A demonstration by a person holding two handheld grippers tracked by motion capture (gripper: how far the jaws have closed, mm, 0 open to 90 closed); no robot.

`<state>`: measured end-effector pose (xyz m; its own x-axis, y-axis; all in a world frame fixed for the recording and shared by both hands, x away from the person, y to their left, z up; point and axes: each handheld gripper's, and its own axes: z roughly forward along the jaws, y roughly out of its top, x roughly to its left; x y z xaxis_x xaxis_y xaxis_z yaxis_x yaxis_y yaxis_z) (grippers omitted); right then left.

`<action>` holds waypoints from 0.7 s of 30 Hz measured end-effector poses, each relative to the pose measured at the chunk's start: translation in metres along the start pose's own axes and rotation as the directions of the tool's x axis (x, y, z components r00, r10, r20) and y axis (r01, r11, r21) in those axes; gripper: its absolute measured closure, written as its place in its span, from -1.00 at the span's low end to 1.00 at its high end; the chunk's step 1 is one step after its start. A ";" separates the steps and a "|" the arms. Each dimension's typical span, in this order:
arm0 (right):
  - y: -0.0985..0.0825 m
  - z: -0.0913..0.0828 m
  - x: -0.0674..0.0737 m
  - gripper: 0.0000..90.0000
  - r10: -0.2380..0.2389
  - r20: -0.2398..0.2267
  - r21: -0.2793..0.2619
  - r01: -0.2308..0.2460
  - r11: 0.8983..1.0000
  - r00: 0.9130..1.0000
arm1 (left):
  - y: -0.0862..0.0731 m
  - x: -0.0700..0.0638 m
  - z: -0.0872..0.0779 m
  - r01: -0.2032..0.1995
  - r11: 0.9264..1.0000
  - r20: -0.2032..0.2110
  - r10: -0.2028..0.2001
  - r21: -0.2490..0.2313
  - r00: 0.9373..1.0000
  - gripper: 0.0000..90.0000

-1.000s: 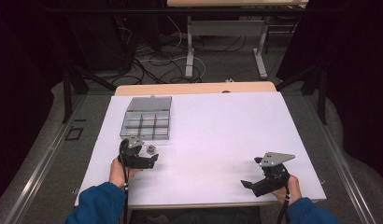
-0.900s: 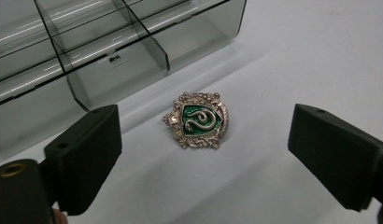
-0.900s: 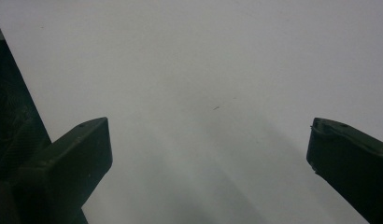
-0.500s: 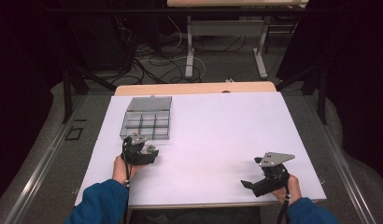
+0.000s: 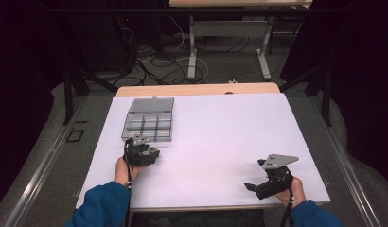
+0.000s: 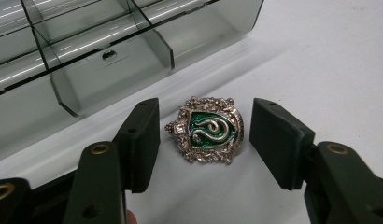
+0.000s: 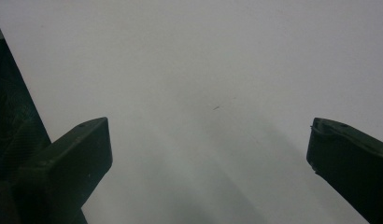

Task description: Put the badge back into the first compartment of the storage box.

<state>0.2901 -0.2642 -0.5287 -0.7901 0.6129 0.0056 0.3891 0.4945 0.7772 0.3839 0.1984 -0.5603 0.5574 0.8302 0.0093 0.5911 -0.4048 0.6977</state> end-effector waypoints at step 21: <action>0.000 0.000 0.001 -1.00 0.009 0.006 0.005 -0.009 1.000 1.000 | -0.001 0.001 0.001 0.017 1.000 0.022 -0.016 -0.002 1.000 0.13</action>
<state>0.2892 -0.2636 -0.5286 -0.7838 0.6209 0.0084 0.3981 0.4920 0.7742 0.3846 0.1988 -0.5617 0.5600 0.8283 -0.0176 0.5989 -0.3901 0.6994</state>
